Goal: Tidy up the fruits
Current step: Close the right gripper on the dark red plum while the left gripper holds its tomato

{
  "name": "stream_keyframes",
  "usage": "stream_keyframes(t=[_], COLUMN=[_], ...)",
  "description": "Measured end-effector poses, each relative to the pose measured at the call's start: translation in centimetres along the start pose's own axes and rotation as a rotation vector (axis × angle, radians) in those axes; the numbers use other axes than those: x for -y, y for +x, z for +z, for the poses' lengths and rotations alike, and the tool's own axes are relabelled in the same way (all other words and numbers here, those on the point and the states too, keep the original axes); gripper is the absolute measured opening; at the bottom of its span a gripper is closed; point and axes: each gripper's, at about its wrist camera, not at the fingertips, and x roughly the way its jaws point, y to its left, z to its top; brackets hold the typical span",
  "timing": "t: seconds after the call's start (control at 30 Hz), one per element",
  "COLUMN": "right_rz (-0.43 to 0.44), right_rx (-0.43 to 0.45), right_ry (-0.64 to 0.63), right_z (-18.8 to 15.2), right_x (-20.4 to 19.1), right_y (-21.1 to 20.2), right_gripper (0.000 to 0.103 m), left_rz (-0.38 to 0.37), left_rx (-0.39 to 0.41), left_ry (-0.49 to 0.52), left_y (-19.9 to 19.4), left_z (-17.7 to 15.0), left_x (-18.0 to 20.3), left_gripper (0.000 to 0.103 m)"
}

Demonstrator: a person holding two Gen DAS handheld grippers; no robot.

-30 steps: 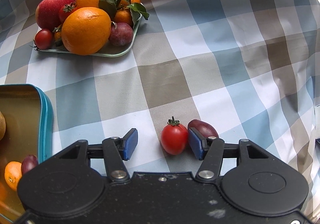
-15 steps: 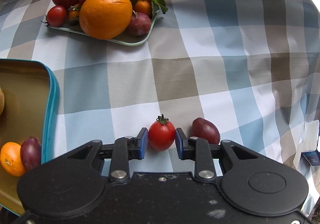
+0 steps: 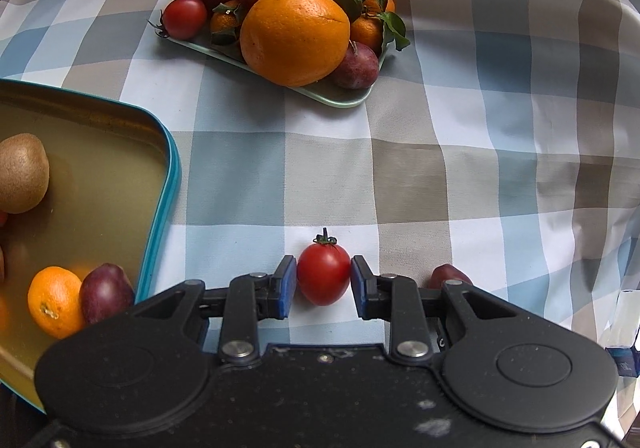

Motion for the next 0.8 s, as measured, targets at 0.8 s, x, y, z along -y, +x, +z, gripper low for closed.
stream_keyframes(t=[0.8], right_rz=[-0.036], right_rx=[0.047], right_ry=[-0.076], right_z=[-1.8], right_x=[-1.8], right_y=[0.8], right_gripper=[0.046], left_rz=[-0.024], left_rx=[0.08], left_ry=[0.117], left_y=[-1.9], left_z=[-0.6], left_x=[-0.6], left_gripper=[0.028])
